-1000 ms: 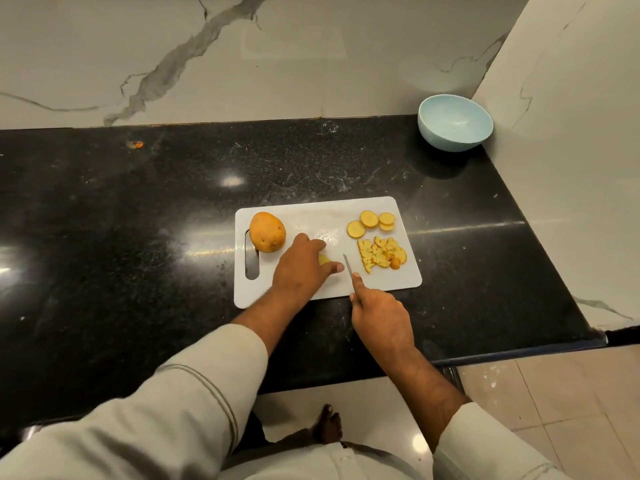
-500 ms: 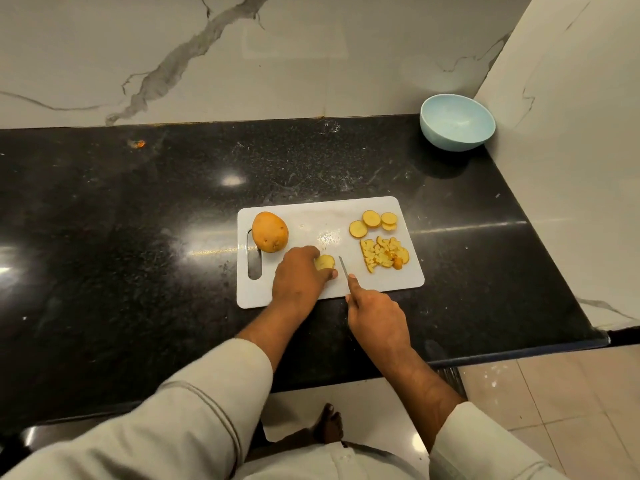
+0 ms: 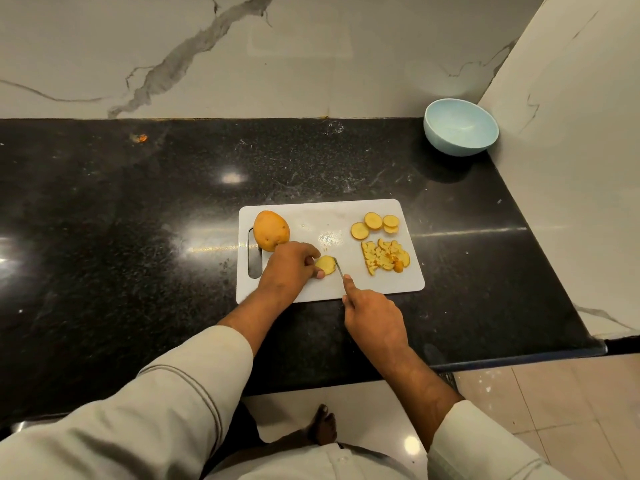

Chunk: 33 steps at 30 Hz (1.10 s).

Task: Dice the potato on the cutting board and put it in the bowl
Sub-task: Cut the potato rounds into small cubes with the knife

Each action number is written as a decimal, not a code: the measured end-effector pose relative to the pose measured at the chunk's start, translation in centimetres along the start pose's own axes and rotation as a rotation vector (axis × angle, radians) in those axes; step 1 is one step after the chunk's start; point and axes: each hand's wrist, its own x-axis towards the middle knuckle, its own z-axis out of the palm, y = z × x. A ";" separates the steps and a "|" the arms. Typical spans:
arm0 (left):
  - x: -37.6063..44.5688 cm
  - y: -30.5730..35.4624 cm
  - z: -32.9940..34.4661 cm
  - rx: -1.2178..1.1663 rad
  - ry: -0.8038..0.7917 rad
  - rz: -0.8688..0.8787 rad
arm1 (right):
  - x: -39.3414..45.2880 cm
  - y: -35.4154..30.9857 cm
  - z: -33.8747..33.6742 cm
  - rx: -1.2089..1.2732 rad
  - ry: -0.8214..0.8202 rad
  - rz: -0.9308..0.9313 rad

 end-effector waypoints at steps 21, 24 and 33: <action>2.1 -0.5 -0.9 0.102 -0.136 0.018 | -1.3 0.2 0.4 0.019 0.009 0.050; 1.7 -0.5 -0.9 0.092 -0.124 0.029 | -1.6 0.0 0.6 0.022 -0.011 0.040; 0.8 0.9 0.2 0.189 -0.077 0.052 | -1.2 -0.1 0.4 0.045 0.038 0.048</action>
